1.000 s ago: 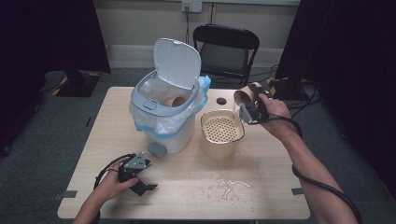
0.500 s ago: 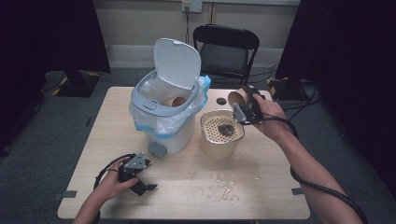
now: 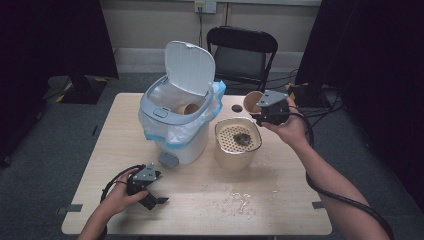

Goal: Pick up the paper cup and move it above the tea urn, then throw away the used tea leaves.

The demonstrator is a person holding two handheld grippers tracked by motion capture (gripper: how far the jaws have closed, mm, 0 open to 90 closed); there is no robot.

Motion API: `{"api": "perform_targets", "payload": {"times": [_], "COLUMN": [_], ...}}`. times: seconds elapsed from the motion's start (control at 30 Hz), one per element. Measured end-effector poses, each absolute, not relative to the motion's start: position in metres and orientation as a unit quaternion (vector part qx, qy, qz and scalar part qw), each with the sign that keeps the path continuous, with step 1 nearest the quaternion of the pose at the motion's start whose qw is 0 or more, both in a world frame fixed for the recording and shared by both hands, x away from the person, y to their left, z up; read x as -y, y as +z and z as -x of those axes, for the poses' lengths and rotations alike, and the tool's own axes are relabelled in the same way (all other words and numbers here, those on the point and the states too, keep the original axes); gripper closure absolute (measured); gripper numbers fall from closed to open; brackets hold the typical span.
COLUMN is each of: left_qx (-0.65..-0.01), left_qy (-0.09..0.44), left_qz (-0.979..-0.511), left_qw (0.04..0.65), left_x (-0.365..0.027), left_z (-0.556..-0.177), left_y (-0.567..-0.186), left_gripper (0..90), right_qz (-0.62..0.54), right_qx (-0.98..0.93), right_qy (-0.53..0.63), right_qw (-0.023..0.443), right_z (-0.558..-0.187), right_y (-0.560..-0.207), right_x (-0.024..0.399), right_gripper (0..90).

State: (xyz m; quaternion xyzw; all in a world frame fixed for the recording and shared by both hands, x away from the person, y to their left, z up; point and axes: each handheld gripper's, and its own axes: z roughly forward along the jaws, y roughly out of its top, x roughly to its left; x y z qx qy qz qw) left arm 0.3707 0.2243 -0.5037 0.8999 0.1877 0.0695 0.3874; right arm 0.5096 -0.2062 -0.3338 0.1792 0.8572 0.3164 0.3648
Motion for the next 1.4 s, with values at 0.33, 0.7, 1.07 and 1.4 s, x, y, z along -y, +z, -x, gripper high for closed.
{"api": "perform_targets", "payload": {"times": [0.33, 0.7, 1.07, 1.4], "left_qx": [-0.187, -0.188, -0.188, -0.187], "left_qy": [0.07, 0.071, 0.072, 0.072], "left_qz": [-0.899, -0.899, -0.9, -0.9], "left_qw": [0.389, 0.388, 0.388, 0.387], "left_x": [-0.224, -0.224, -0.224, -0.224], "left_z": [-0.371, -0.371, -0.371, -0.371], "left_y": [-0.504, -0.504, -0.504, -0.503], "left_gripper": [0.0, 0.0, 0.0, 0.0], "right_qz": [-0.191, -0.239, -0.262, -0.26], "right_qx": [-0.859, -0.846, -0.842, -0.844], "right_qy": [0.337, 0.395, 0.416, 0.429], "right_qw": [0.335, 0.268, 0.224, 0.189], "right_z": [-0.506, -0.511, -0.513, -0.508], "right_y": [-0.325, -0.319, -0.317, -0.303], "right_x": [0.203, 0.21, 0.211, 0.201], "right_gripper": [35.3, 35.1, 35.0, 34.9]}}
